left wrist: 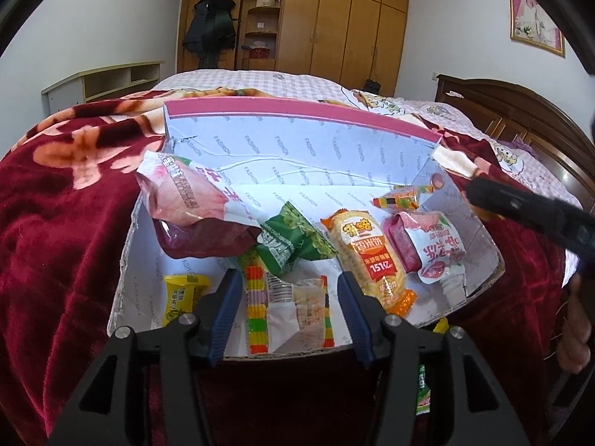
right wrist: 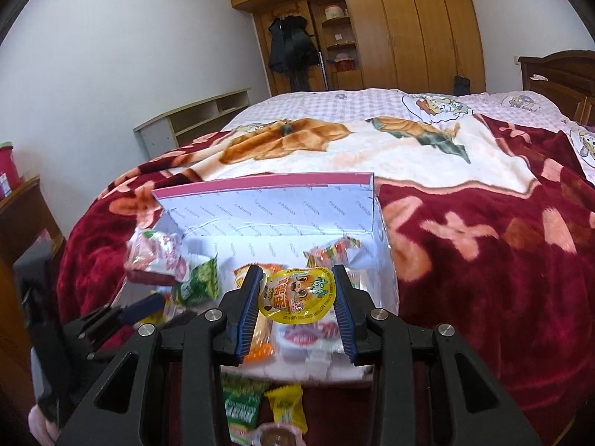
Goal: Organize snacks
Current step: 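Lower the yellow jelly cup into the pink box and open the right tool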
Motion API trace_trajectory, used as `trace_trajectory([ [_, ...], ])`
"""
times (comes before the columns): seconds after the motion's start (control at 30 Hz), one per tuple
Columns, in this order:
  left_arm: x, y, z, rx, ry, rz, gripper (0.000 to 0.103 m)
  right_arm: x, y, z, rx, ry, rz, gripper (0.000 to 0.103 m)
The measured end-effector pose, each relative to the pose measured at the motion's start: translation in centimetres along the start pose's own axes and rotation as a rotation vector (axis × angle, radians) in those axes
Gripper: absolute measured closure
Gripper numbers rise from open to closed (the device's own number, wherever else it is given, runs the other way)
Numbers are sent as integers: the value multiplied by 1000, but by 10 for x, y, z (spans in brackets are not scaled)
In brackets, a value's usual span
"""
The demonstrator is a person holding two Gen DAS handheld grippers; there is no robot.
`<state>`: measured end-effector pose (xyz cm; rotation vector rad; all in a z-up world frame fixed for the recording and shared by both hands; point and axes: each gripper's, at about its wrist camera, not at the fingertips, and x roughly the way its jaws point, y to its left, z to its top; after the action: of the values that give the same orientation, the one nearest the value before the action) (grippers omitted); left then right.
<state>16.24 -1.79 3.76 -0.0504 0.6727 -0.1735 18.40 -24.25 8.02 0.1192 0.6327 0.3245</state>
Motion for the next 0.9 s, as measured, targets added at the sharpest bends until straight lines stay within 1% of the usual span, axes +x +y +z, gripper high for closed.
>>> trace_trajectory([
  [0.23, -1, 1, 0, -8, 10, -24, 47, 35, 5, 18, -16, 34, -2, 65],
  [0.47, 0, 5, 2, -10, 15, -37, 46, 63, 12, 28, -46, 69, -20, 65],
  [0.77, 0, 6, 2, -10, 22, -46, 46, 84, 10, 32, -42, 101, -23, 63],
  [0.87, 0, 6, 2, -10, 22, -45, 46, 84, 12, 32, -51, 98, -25, 61],
  [0.9, 0, 6, 2, -10, 23, -46, 46, 83, 13, 32, -57, 95, -26, 59],
])
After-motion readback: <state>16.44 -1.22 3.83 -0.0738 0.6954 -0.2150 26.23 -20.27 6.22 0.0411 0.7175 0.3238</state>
